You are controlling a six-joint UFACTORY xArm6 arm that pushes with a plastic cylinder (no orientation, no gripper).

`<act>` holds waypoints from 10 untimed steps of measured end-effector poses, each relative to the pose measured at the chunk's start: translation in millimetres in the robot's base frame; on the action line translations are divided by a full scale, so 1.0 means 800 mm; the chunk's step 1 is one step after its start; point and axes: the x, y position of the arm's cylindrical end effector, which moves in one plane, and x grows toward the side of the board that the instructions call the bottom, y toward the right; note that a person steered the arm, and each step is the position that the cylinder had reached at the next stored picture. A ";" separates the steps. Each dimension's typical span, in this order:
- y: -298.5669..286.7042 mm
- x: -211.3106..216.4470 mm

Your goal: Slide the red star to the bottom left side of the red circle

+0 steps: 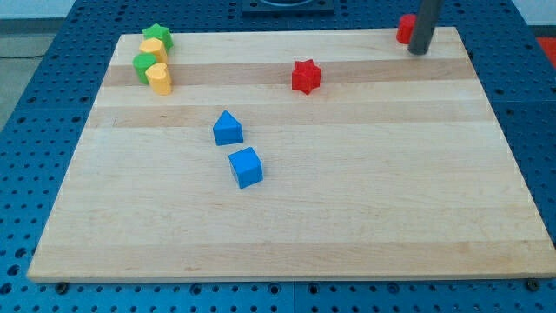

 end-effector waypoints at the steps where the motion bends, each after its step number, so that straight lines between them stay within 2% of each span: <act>1: -0.042 0.073; 2: -0.145 0.125; 3: -0.273 0.132; 4: -0.314 0.117; 5: -0.247 0.104; 6: -0.230 0.073; 10: -0.249 -0.008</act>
